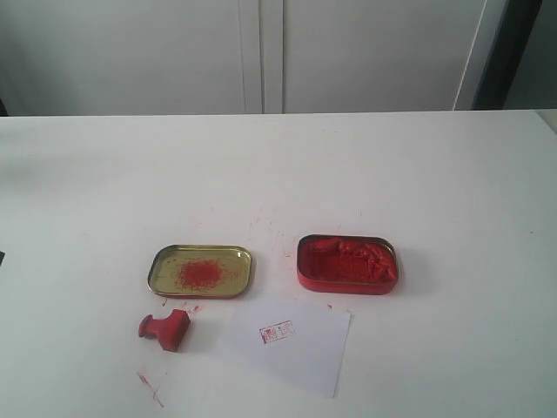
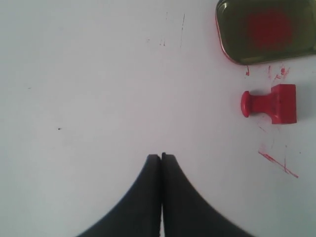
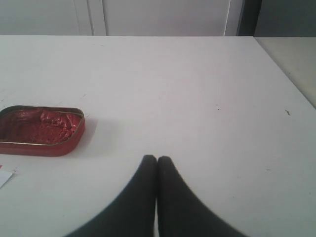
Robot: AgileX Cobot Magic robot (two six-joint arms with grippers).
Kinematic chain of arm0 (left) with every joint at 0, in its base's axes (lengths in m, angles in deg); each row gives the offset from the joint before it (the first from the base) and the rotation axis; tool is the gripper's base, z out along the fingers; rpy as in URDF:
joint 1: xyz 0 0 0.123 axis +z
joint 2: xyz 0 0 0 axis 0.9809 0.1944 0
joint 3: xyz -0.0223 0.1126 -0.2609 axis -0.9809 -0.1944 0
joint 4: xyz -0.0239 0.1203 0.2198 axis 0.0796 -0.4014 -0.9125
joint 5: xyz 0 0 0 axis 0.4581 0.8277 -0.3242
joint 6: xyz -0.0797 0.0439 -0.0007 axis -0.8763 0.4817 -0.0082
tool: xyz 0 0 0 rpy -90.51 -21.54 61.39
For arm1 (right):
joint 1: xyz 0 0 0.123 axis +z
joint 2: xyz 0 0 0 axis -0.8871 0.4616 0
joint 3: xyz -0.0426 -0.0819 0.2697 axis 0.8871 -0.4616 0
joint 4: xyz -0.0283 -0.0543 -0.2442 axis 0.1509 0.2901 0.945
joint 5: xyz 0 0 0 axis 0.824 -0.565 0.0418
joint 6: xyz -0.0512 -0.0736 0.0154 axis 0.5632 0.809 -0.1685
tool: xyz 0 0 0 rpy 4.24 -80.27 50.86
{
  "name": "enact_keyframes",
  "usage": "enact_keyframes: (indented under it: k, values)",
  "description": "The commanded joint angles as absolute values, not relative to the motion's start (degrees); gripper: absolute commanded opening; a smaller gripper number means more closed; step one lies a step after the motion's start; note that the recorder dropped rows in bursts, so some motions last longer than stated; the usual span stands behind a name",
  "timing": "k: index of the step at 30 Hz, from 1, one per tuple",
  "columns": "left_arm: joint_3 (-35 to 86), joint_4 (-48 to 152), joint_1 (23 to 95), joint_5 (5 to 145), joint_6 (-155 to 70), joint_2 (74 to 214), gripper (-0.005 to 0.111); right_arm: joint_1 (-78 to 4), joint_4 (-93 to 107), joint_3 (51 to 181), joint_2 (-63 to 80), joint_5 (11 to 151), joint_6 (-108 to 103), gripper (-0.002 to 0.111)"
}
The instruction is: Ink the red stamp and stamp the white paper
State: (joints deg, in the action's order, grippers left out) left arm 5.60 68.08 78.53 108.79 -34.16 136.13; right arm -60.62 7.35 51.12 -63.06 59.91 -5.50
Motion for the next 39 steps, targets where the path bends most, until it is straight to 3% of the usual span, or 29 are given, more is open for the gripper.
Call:
enact_keyframes:
  k: [1, 9, 39]
  values:
    - [5.67, 68.41, 78.66, 109.09, -34.52, 132.33, 0.0, -60.71, 7.35, 50.78, -63.31, 60.72, -5.57, 0.0]
    - [4.84, 67.18, 78.66, 107.37, -34.41, 123.78, 0.0, -60.71, 7.35, 50.78, -63.31, 60.72, -5.57, 0.0]
    - [-18.8, 62.5, 78.66, 98.72, -34.3, 92.92, 0.0, -60.71, 7.35, 50.78, -63.31, 60.72, -5.57, 0.0]
